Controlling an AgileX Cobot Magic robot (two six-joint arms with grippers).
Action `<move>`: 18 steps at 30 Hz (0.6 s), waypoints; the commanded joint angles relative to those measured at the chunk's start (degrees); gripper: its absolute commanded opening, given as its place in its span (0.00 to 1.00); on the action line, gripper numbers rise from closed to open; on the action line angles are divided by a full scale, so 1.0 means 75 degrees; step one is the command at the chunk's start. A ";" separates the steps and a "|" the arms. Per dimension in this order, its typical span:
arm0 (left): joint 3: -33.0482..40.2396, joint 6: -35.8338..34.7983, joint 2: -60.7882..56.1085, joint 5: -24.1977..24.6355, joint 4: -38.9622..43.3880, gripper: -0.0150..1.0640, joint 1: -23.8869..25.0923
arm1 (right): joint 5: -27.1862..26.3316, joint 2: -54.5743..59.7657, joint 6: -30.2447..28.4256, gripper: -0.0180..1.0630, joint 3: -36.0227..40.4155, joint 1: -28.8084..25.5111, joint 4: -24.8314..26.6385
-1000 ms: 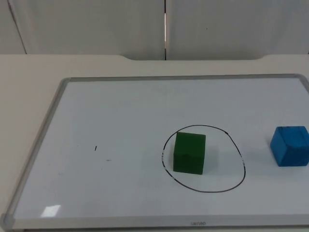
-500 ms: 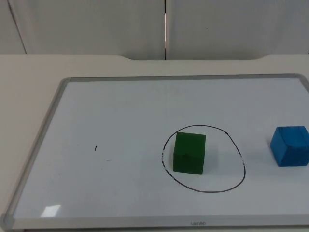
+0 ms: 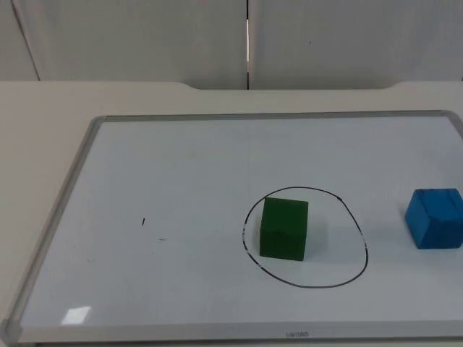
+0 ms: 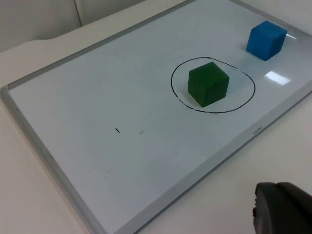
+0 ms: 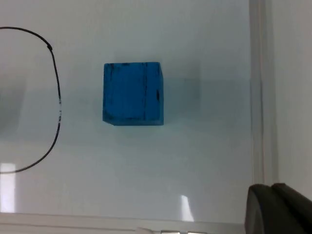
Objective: Push the two cubes into the marked area.
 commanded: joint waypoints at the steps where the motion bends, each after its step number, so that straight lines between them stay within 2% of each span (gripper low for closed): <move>1: 0.0028 -0.0061 -0.0036 0.0021 0.0032 0.01 0.0018 | -0.0815 0.0754 0.0023 0.02 -0.0049 -0.0024 0.0008; 2: 0.0028 -0.0061 -0.0036 0.0021 0.0032 0.01 0.0018 | -0.0815 0.0754 0.0023 0.02 -0.0049 -0.0024 0.0008; 6: 0.0028 -0.0061 -0.0036 0.0021 0.0032 0.01 0.0018 | -0.2125 0.1927 0.0023 0.02 -0.0049 -0.0024 0.0008; 8: 0.0028 -0.0061 -0.0036 0.0021 0.0032 0.01 0.0018 | -0.2369 0.2107 0.0023 0.02 -0.0049 -0.0024 0.0008; 11: 0.0028 -0.0061 -0.0036 0.0021 0.0032 0.01 0.0018 | -0.3185 0.2624 0.0023 0.02 -0.0049 -0.0024 0.0008; 18: 0.0028 -0.0061 -0.0036 0.0021 0.0032 0.01 0.0018 | -0.3820 0.3287 0.0023 0.02 -0.0049 -0.0024 0.0008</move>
